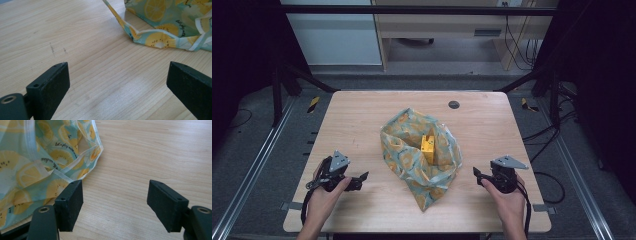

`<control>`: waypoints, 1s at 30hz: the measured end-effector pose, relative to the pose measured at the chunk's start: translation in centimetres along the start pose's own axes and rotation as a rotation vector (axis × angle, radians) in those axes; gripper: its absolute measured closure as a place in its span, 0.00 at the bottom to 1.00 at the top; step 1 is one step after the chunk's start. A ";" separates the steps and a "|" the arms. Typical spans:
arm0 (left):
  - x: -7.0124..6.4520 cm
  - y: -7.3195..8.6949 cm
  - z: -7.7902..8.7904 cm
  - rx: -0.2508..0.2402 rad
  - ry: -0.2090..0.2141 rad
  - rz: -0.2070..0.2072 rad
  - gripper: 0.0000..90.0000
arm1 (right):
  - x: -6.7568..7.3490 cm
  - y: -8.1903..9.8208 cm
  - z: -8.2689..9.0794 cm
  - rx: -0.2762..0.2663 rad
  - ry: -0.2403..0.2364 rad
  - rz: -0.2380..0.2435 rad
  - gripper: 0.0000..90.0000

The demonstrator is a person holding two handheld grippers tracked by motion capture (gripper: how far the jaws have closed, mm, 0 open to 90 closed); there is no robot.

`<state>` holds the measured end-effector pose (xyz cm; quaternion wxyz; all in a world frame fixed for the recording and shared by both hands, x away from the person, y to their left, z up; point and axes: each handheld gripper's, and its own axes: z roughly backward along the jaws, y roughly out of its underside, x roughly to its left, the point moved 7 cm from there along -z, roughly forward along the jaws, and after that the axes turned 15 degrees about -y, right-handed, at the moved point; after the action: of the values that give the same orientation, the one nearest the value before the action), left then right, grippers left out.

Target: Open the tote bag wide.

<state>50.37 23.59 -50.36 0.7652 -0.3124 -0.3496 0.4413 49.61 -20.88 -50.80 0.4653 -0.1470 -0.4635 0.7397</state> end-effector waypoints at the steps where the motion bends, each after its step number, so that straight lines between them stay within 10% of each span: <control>1: -0.1 0.0 0.1 -0.002 0.002 -0.002 0.05 | 0.0 -0.1 0.1 -0.004 0.004 0.011 0.34; 11: -1.6 -1.8 2.4 -0.051 0.056 0.002 0.05 | 1.8 -1.7 1.3 -0.052 0.004 0.071 0.38; 30: -4.2 -14.0 6.0 -0.177 0.106 -0.117 0.10 | 7.9 -12.9 2.0 0.030 -0.185 0.338 0.46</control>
<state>50.32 15.02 -37.07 0.7764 -0.3807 -0.3640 0.3460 51.27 -13.66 -37.48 0.2920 -0.1468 -0.4619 0.8245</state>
